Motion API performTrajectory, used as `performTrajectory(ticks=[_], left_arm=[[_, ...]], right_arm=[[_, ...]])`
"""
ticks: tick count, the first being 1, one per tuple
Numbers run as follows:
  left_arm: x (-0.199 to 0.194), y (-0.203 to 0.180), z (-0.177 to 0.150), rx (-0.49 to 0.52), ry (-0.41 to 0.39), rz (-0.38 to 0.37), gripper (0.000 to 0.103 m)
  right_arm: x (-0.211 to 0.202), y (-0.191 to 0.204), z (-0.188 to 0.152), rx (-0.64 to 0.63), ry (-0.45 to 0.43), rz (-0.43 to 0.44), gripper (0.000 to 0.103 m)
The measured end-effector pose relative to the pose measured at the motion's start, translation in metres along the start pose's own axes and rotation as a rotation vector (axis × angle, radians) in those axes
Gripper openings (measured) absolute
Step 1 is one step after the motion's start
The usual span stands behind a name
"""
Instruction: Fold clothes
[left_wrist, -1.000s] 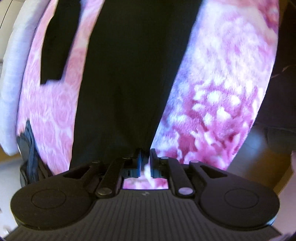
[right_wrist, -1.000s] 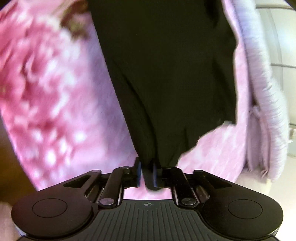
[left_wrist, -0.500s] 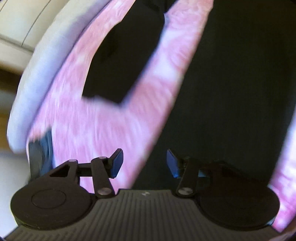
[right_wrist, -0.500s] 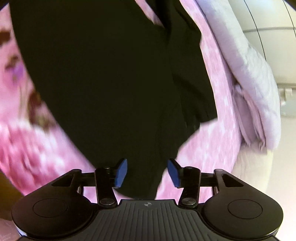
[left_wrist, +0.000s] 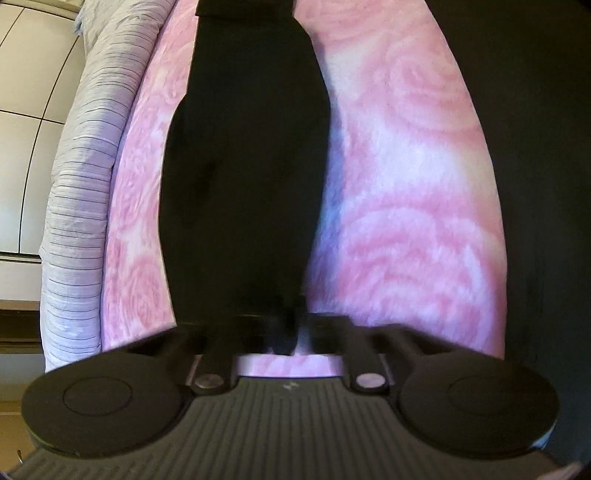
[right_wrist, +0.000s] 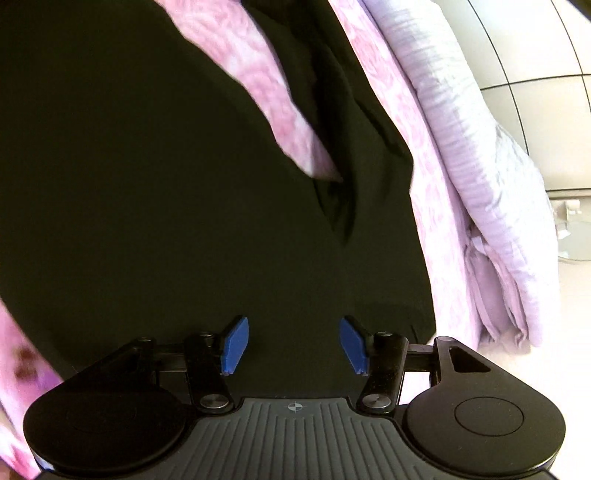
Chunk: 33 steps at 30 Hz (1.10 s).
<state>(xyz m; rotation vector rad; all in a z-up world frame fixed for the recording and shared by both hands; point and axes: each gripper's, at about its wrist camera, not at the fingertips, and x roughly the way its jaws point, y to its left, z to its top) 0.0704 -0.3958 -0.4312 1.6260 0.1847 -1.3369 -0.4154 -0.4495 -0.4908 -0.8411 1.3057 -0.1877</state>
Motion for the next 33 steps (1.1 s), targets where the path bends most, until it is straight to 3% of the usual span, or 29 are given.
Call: performTrajectory(ticks=[3,6,9,13,16,19,21,23,25,28,30,33], left_arm=[[-0.03,0.04,-0.011,-0.191,-0.038,-0.098,0.002],[-0.068,0.105,-0.033,-0.495,-0.086,-0.211,0.002],[-0.092,0.175,-0.061,-0.759,-0.11,-0.254,0.002],[-0.094,0.263,-0.093,-0.978,-0.118,-0.296,0.002],[-0.067,0.305,-0.105,-1.083,-0.059,-0.318,0.003],[-0.02,0.319,-0.117,-1.227,0.054,-0.351,0.012],[0.017,0.314,-0.125,-1.291,0.166,-0.305,0.017],[0.037,0.302,-0.127,-1.272,0.239,-0.209,0.018],[0.043,0.283,-0.119,-1.178,0.252,-0.127,0.025],[0.033,0.232,-0.092,-0.873,0.198,-0.056,0.035],[0.03,0.183,-0.071,-0.595,0.145,-0.055,0.045],[0.027,0.112,-0.044,-0.186,0.075,-0.05,0.051]], right_arm=[[-0.005,-0.005,0.019,-0.008,-0.028,-0.008,0.055],[-0.01,-0.014,0.031,-0.004,-0.054,-0.03,0.055],[-0.011,-0.024,0.039,0.008,-0.048,-0.043,0.055],[-0.012,-0.027,0.045,-0.027,-0.054,-0.068,0.055],[-0.008,-0.038,0.039,-0.009,-0.052,-0.071,0.055],[-0.002,-0.039,0.038,0.015,-0.033,-0.06,0.055],[0.002,-0.039,0.037,0.03,-0.021,-0.052,0.055],[0.0,-0.036,0.034,0.03,-0.009,-0.042,0.055],[-0.001,-0.033,0.029,0.034,0.002,-0.033,0.055],[-0.001,-0.03,0.023,0.046,0.019,-0.019,0.055],[0.002,-0.026,0.023,0.046,0.028,-0.002,0.055],[0.007,-0.02,0.027,0.023,0.026,0.014,0.055]])
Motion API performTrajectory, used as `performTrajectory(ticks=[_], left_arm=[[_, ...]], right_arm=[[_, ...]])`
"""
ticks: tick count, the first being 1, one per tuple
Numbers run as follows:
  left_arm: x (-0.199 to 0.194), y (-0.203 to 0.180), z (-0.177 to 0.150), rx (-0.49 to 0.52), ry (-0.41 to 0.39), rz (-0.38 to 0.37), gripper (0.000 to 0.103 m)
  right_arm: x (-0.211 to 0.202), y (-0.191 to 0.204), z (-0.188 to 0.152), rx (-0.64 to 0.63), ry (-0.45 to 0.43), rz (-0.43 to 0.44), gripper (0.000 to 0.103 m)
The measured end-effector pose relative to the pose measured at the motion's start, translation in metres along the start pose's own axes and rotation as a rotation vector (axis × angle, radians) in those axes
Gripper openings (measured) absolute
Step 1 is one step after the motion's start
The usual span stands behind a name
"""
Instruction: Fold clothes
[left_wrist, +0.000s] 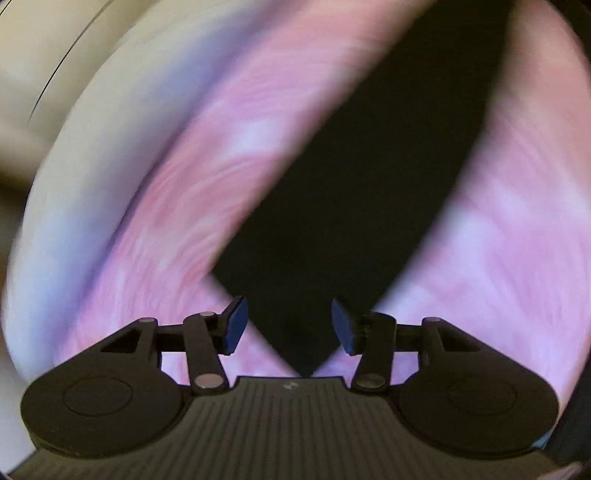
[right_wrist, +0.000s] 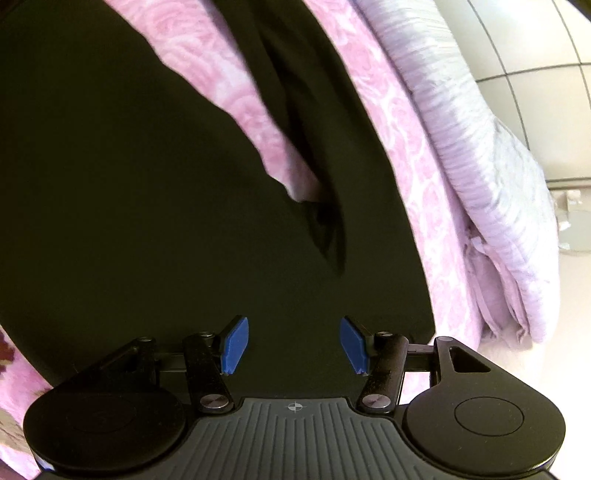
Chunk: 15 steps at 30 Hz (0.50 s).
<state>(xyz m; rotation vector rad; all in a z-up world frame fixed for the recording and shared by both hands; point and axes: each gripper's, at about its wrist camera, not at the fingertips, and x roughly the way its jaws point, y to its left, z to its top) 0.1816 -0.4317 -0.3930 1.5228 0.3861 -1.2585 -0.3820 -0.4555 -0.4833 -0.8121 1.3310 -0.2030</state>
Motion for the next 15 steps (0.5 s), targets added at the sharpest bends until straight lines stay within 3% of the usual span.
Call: performTrajectory(ticks=[3,5,7,9,12,15], left_arm=[[0.018,-0.055,-0.002,0.31,-0.007,0.045,0.055],[0.029,-0.067,-0.005,0.373,-0.01,0.077,0.058],[0.035,-0.064,-0.004,0.327,-0.007,0.082,0.059],[0.036,-0.052,-0.005,0.234,0.017,0.07,0.004],[0.027,-0.035,-0.016,0.149,0.044,0.139,0.0],[0.015,-0.022,-0.025,0.093,0.059,0.138,0.0]], right_arm=[[0.001,0.001,0.01,-0.01,-0.021,0.003,0.056],[0.005,0.0,0.015,-0.015,-0.029,0.0,0.056],[0.009,-0.001,0.02,-0.02,-0.034,-0.003,0.056],[0.014,-0.003,0.023,-0.016,-0.033,-0.005,0.056],[0.018,-0.005,0.026,-0.012,-0.031,-0.01,0.056],[0.01,-0.012,0.027,-0.009,-0.049,-0.016,0.056]])
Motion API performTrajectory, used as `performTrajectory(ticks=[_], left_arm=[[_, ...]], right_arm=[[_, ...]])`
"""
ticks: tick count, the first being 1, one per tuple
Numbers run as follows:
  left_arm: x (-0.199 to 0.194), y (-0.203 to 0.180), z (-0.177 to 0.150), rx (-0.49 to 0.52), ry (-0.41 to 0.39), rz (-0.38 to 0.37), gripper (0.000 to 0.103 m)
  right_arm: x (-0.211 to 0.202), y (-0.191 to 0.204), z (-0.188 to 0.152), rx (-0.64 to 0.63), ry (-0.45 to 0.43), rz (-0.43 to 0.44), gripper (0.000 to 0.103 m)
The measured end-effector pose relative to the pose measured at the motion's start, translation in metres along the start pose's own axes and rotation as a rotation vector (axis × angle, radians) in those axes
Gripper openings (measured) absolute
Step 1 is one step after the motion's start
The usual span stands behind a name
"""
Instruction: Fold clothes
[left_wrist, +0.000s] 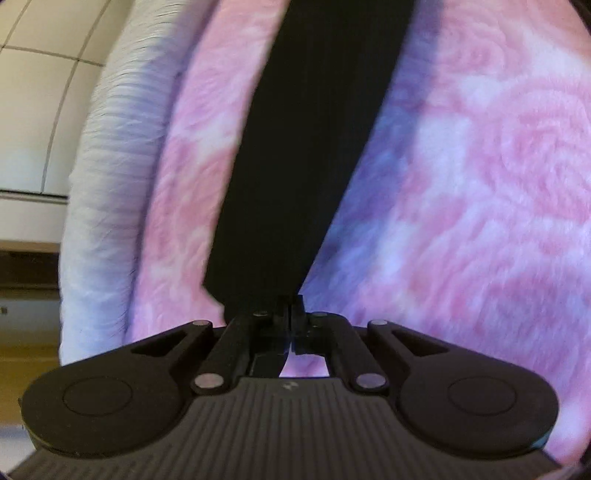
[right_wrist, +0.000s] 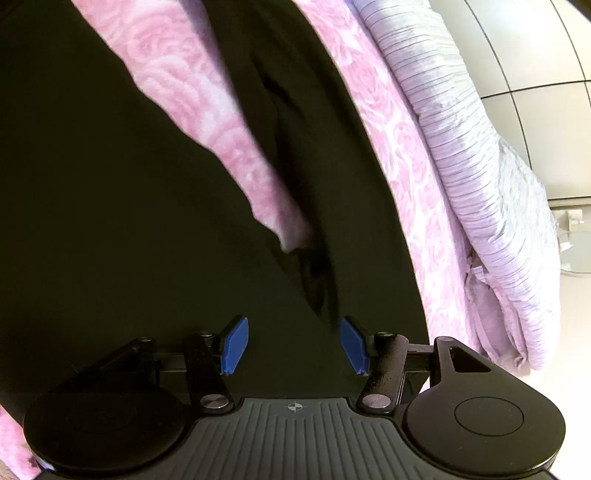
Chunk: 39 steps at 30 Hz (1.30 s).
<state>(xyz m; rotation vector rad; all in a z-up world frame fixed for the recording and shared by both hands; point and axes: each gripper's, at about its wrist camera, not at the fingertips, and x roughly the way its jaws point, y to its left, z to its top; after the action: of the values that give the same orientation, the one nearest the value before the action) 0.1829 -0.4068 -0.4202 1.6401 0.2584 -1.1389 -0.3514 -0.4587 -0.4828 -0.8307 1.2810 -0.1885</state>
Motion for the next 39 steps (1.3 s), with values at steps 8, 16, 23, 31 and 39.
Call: performTrajectory(ticks=[8,16,23,31,39], left_arm=[[0.008,0.001,-0.009,-0.038,0.128,-0.086,0.008],[-0.026,0.047,0.016,-0.286,0.129,-0.112,0.03],[-0.054,0.068,0.142,-0.481,-0.018,-0.215,0.04],[-0.063,0.031,0.335,-0.491,-0.154,-0.341,0.05],[-0.019,0.007,0.471,-0.386,-0.213,-0.401,0.056]], right_arm=[[-0.01,-0.008,-0.024,0.062,0.031,0.015,0.056],[0.008,-0.088,-0.103,0.426,0.135,0.06,0.056],[0.056,-0.206,-0.197,0.855,0.032,0.191,0.056],[0.178,-0.314,-0.252,0.86,-0.147,0.363,0.056],[0.265,-0.366,-0.25,0.833,-0.257,0.529,0.056]])
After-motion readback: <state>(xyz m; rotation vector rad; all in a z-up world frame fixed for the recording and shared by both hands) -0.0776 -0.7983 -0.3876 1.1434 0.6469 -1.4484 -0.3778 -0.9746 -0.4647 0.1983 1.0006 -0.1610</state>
